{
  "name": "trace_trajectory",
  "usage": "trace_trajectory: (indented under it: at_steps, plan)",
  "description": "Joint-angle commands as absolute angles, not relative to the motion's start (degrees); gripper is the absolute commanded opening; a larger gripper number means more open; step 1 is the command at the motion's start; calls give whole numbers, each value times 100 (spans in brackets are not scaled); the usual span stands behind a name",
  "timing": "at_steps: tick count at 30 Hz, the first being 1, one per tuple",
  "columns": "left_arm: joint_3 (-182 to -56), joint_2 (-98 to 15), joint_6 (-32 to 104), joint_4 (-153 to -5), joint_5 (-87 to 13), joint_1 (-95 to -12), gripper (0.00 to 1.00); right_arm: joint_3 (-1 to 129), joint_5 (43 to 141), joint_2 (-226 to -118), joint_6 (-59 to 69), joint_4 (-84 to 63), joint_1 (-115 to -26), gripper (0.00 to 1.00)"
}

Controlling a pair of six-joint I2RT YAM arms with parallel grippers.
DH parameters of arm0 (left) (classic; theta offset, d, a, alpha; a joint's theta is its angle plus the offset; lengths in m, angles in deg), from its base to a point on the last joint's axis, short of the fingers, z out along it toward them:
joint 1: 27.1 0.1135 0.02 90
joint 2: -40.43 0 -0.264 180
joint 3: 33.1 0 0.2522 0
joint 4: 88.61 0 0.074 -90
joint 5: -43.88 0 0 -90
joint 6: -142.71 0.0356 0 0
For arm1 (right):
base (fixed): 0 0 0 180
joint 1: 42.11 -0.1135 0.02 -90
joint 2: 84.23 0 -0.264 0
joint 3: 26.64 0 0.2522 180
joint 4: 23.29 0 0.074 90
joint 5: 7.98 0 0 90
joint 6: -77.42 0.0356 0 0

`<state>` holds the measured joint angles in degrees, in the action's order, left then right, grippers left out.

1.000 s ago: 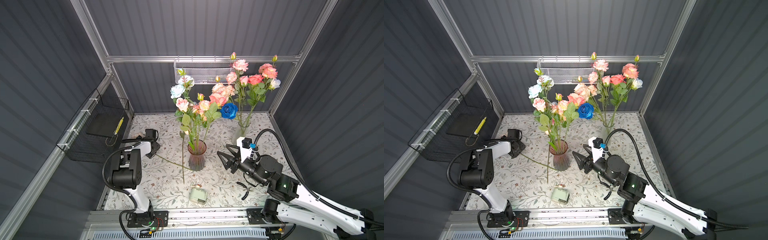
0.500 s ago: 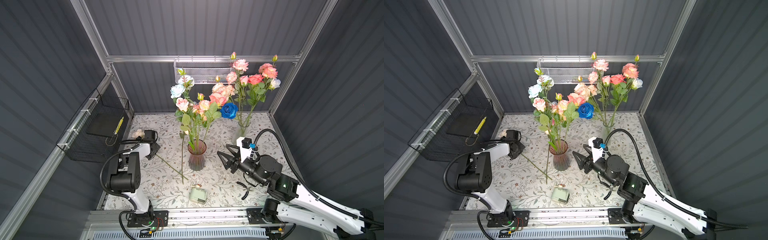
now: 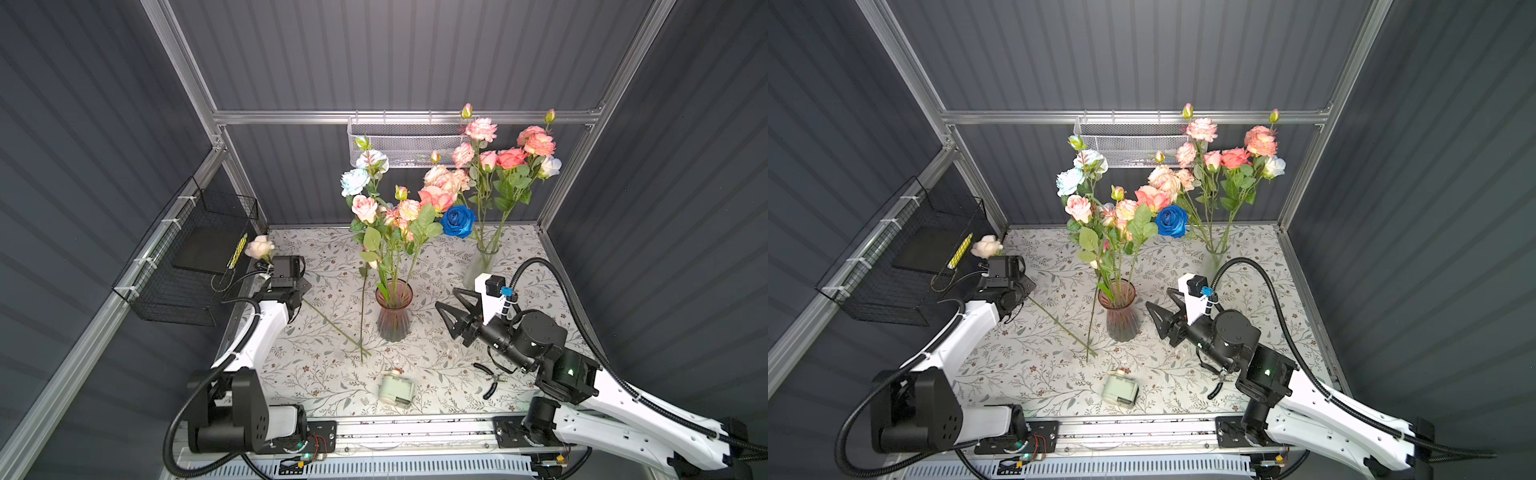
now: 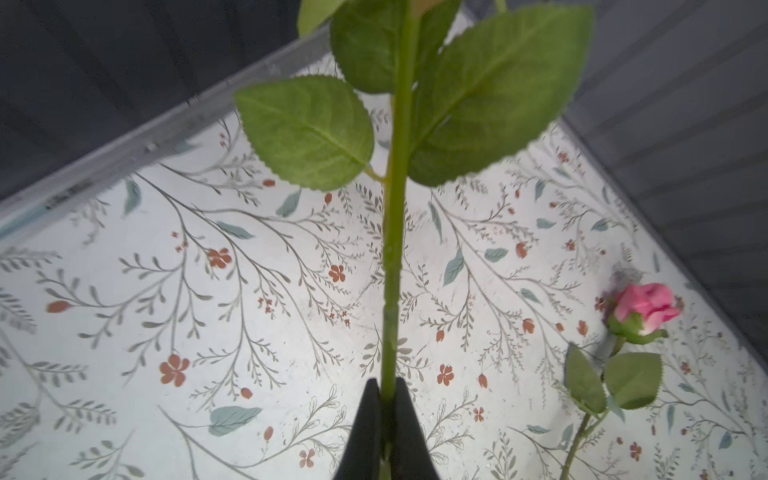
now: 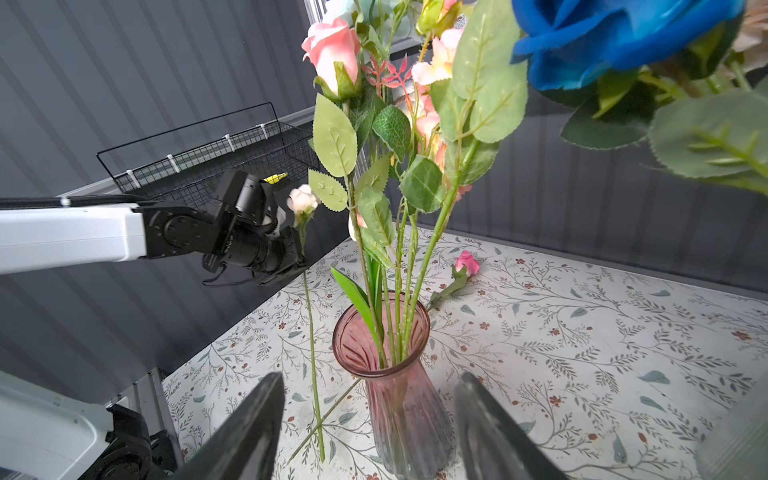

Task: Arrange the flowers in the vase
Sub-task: 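Grasp the cream rose stem on the table with the left gripper, then lift the cream rose high with the left gripper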

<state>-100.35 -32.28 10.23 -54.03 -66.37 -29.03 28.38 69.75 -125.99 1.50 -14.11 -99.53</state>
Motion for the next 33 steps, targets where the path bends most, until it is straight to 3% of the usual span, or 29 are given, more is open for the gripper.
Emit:
trace_trajectory:
  at_steps: [1, 9, 13, 21, 25, 33]
  plan:
    - [-10127, -2749, 1397, -5000, -7330, -2960, 0, 2906, 6887, -12568, 88, -1397, -9985, 67]
    - [-10915, -2229, 2007, -4541, -8623, -3915, 0, 2957, 6918, -12624, 108, -1429, -9985, 68]
    - [-11121, -2031, 2101, -4453, -8476, -4002, 0, 2992, 7031, -12592, 106, -1420, -9989, 68]
    - [-11228, -786, 2374, -5033, -6458, -4002, 0, 3676, 8485, -12933, 63, -1071, -9992, 68]
    - [-11371, -277, 2545, -5350, -5147, -4002, 0, 4433, 9600, -13673, 137, -819, -10160, 68]
    - [-11366, 605, 2897, -6066, -3428, -4002, 0, 6706, 10589, -15743, 103, -52, -10661, 70]
